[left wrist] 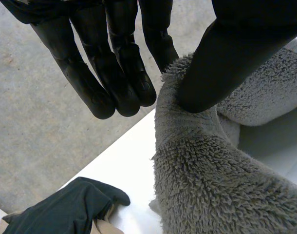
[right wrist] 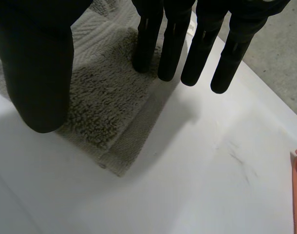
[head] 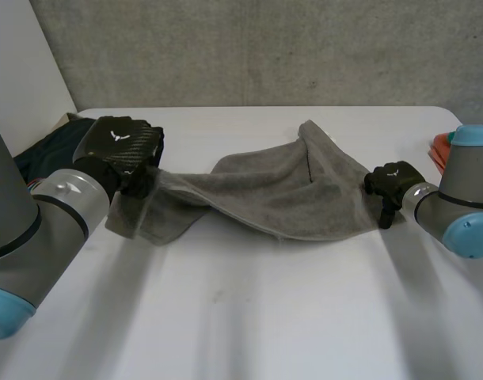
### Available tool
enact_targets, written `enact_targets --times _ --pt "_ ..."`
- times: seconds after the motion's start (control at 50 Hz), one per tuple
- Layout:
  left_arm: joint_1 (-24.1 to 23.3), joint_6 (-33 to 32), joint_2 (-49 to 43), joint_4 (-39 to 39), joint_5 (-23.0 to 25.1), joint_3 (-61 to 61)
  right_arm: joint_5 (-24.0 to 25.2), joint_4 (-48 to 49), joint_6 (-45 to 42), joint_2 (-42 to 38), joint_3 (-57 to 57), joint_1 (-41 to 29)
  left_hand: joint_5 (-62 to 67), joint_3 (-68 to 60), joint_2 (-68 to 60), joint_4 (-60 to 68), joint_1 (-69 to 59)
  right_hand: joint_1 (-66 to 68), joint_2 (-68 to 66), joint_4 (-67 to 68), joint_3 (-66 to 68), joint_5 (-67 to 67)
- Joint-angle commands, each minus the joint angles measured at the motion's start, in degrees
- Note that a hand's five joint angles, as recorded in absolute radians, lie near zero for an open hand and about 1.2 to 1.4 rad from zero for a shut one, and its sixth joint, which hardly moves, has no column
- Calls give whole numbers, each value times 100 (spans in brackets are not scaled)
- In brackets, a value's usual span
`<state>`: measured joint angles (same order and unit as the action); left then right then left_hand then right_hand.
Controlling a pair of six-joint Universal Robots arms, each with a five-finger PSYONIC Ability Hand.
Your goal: Fold the laundry.
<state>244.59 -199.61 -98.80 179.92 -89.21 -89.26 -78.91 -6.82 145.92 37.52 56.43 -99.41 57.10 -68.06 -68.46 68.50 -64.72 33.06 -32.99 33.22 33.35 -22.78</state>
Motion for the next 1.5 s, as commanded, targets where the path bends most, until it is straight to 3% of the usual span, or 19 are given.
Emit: enact_targets --times 0.02,0.14,0.48,0.58,0.6,0.7,0.78,0.9,1.0,1.1,1.36,1.5 --pt "80 89 27 -1 18 -39 -45 102 16 -104 -44 -8 1290 -1194 -1154 1150 -1528 688 -695 672 659 -716" --pt "106 124 27 -1 0 -57 -71 356 86 -166 -105 -8 1290 -1194 -1154 1150 -1528 1898 -1905 1881 1868 -1926" --pt "203 115 -26 -1 -8 -92 -221 524 358 -464 -685 1 1290 -1194 -1154 1150 -1528 2066 -2074 2050 2037 -2095" --pt "238 115 -131 -1 -8 -101 -239 463 551 -456 -738 36 1290 -1194 -1154 1150 -1528 4686 -4693 4670 4657 -4714" --pt "238 115 -149 -1 -8 -101 -212 445 604 -447 -730 36 1290 -1194 -1154 1150 -1528 4694 -4701 4678 4665 -4722" --pt "273 115 -254 -1 -8 -101 -177 7 640 -254 -607 71 1290 -1194 -1154 1150 -1528 4694 -4701 4678 4665 -4722" --pt "317 116 -289 -27 18 -109 -168 -766 710 273 -309 176 1290 -1194 -1154 1150 -1528 496 -503 480 466 -524" --pt "308 142 -246 -80 18 40 139 -1427 1325 1231 587 107 1290 -1194 -1154 1150 -1528 -1077 1070 -1093 -1106 1049" --pt "265 238 -123 -282 36 224 157 -1287 1817 1723 1423 -201 1290 -1194 -1154 1150 -1528 -1028 1021 -1044 -1057 1000" --pt "142 510 36 -642 53 462 -159 -462 2528 1751 2003 -640 1290 -1194 -1154 1150 -1528 -557 549 -573 -586 528" --pt "-351 959 255 -1204 -8 1173 -1134 348 3706 1250 2048 -1247 1290 -1194 -1154 1150 -1528 -52 45 -68 -81 24" --pt "-623 1214 370 -1495 -87 1604 -1767 971 4094 1074 1907 -1423 1290 -1194 -1154 1150 -1528 923 -930 907 894 -951"
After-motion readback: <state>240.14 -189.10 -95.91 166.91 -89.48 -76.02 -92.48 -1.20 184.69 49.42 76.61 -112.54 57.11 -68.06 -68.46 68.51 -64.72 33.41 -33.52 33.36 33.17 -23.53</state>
